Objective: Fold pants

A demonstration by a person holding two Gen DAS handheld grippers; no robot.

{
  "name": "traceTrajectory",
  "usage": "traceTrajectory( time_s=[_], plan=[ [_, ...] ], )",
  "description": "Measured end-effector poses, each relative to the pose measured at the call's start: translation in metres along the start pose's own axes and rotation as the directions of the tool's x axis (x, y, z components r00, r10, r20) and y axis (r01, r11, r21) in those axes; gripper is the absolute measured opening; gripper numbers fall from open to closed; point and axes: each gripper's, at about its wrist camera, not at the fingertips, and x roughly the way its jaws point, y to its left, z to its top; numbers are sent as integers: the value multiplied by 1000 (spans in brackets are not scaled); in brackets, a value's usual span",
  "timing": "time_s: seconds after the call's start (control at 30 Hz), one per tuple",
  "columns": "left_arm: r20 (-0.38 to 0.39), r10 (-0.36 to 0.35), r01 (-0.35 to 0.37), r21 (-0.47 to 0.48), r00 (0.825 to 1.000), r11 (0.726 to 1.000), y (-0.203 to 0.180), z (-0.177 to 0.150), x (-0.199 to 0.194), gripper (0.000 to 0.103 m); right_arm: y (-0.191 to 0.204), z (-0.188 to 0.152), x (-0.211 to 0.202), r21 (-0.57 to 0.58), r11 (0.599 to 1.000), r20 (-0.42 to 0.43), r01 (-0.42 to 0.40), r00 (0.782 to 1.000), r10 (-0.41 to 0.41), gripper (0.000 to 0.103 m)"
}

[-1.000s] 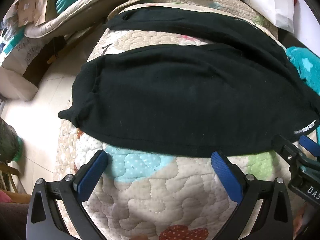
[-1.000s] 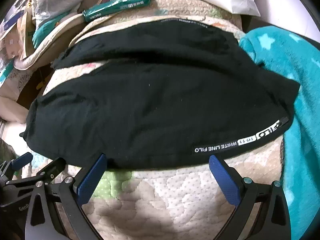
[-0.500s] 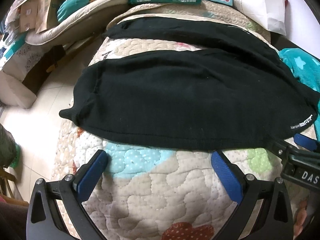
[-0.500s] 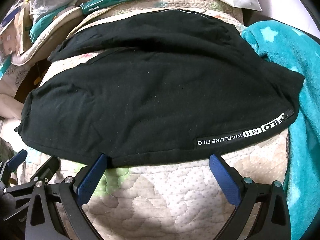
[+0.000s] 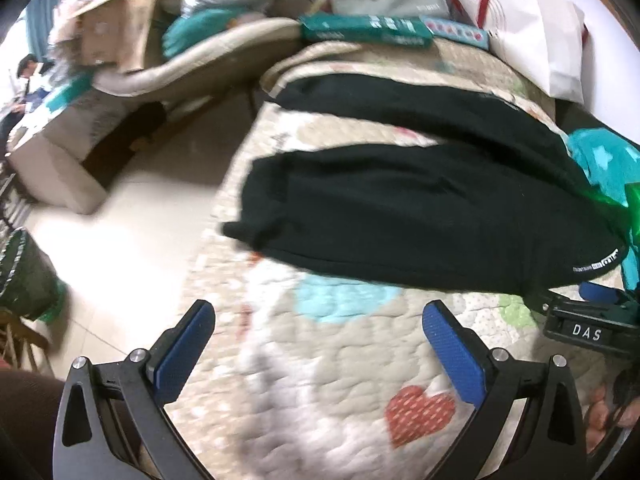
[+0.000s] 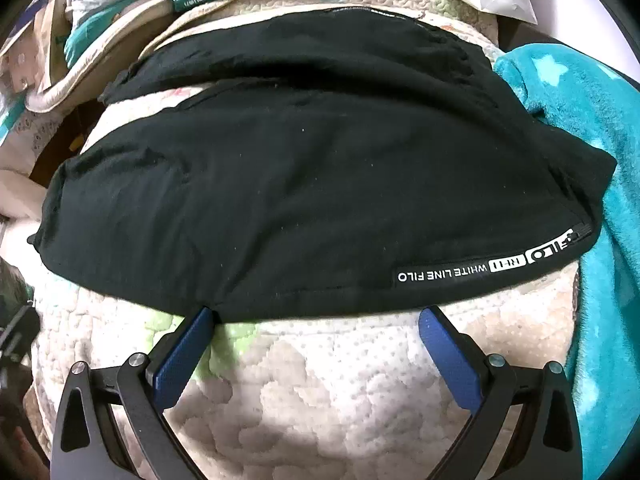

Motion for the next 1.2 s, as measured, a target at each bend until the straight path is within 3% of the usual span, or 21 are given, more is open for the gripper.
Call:
traceTrajectory(
  time_s=[0.17,0.4,0.6,0.77,0.83,0.9,1.0,1.07,1.2],
  plan=[
    [30,56,-55,-26,998,998,17,-9,-20,103,2,-9,-14,-12,1000,28,-2,1000,2,103],
    [25,63,-62,-66,998,996,30,-22,-36,103,10,-9,-45,-32,999,157,-9,987,14,103],
    [66,88,-88,0,994,996,14,-27,-48,103,18,-11,-55,-73,997,180,11,984,2,103],
    [78,79,-84,65,994,994,0,-22,-52,103,17,-9,-74,-82,996,263,16,965,6,103],
    [80,70,-76,77,994,994,-4,-18,-55,103,13,-6,-88,-65,998,316,12,949,9,103],
    [80,60,-68,90,995,994,-7,-11,-56,103,7,-1,-109,-38,999,398,9,917,7,103],
    [75,64,-72,117,995,991,-11,1,-52,103,0,11,-154,-11,1000,552,12,834,-4,103],
    [71,68,-77,130,995,989,-13,10,-48,103,-1,24,-175,-29,999,600,17,800,4,103],
    [49,69,-75,137,996,988,-11,27,-34,103,-2,60,-189,-82,995,602,58,799,3,103]
  ],
)
